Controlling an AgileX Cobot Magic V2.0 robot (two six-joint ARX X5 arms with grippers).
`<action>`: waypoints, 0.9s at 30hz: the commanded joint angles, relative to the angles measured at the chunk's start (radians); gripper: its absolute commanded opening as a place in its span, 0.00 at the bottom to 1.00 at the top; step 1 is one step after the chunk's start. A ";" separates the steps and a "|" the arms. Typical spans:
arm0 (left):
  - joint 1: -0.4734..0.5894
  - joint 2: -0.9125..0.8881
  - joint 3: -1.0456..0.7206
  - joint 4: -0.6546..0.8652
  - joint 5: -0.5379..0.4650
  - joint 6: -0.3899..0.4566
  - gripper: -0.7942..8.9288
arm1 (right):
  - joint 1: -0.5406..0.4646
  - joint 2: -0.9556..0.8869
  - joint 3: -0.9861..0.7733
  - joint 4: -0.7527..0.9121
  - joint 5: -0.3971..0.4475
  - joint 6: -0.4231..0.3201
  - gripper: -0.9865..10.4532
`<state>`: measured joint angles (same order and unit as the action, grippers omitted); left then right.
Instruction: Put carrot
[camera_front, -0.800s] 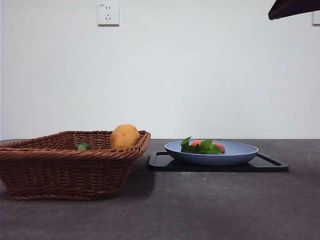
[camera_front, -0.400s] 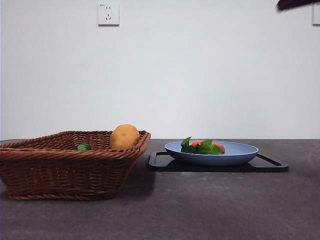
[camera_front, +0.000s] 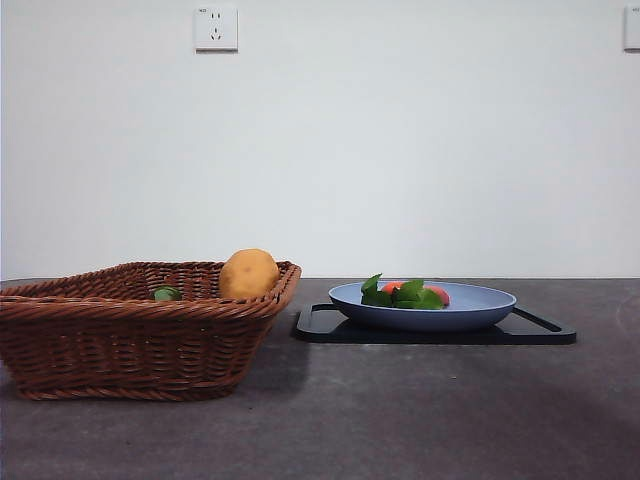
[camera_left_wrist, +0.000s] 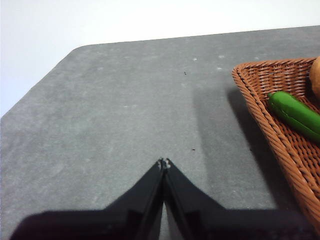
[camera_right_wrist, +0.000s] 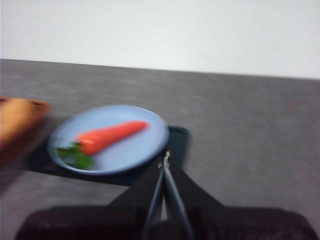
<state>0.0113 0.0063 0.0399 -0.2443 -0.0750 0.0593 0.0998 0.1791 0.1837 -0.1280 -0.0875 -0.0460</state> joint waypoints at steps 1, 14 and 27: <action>0.003 -0.004 -0.010 0.011 0.001 -0.007 0.09 | -0.027 -0.046 -0.068 0.054 -0.016 0.012 0.09; 0.003 -0.004 -0.010 0.012 0.001 -0.007 0.09 | -0.069 -0.137 -0.176 -0.049 -0.014 0.015 0.09; 0.003 -0.004 -0.010 0.011 0.001 -0.007 0.09 | -0.072 -0.134 -0.175 -0.044 -0.011 0.082 0.09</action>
<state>0.0113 0.0063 0.0399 -0.2443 -0.0750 0.0589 0.0303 0.0463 0.0128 -0.1612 -0.0978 0.0231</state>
